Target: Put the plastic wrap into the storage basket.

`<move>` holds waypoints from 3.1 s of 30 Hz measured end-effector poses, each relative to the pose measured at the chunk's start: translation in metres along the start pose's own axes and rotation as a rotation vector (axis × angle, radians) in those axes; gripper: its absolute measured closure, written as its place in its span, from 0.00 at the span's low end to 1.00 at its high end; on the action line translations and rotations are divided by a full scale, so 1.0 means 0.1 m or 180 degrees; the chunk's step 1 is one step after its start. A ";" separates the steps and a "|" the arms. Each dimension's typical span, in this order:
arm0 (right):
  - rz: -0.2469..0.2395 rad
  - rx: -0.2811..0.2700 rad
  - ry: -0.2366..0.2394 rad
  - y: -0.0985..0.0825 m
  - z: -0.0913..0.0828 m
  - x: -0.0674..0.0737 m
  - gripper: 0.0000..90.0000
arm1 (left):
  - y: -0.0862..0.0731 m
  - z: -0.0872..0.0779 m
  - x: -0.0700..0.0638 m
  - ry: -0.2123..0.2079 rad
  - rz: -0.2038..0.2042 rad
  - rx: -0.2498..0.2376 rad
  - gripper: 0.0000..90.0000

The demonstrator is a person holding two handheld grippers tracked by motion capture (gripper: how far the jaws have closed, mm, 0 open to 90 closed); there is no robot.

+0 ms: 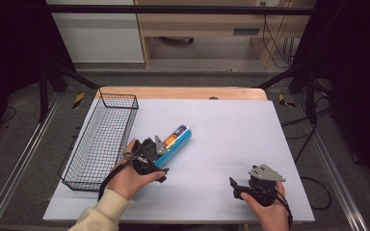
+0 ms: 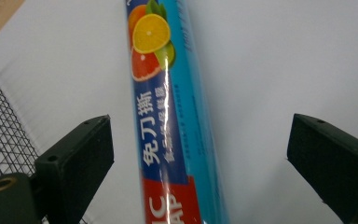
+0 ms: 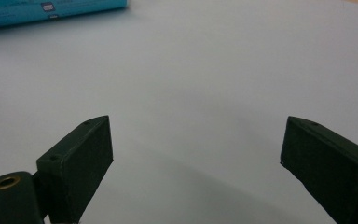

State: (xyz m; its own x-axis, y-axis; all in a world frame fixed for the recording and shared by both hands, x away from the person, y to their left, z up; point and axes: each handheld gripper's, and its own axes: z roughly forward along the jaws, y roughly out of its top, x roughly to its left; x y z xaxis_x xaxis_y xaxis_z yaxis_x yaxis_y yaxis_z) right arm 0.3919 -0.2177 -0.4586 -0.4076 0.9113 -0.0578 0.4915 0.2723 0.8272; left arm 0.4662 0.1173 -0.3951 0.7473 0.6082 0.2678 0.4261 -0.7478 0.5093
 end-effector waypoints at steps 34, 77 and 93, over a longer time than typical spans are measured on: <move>-0.0008 0.0022 0.0084 0.01 0.01 0.02 0.12 | 0.15 0.79 0.21 -0.0059 -0.0186 0.0845 0.25; -0.0028 0.0051 0.0127 0.00 0.03 0.02 0.12 | 0.44 0.25 0.18 0.0168 -0.0149 0.0715 0.35; -0.0026 0.0044 0.0145 0.01 0.04 0.02 0.12 | 0.54 -0.01 0.24 0.0232 -0.0163 0.0566 0.35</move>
State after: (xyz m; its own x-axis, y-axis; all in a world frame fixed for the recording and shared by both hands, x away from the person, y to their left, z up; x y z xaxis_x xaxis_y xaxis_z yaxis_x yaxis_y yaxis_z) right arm 0.3942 -0.2144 -0.4600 -0.4461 0.8942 -0.0389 0.4984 0.2843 0.8190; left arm 0.5067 0.0914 -0.3601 0.6862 0.6594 0.3072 0.5507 -0.7468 0.3729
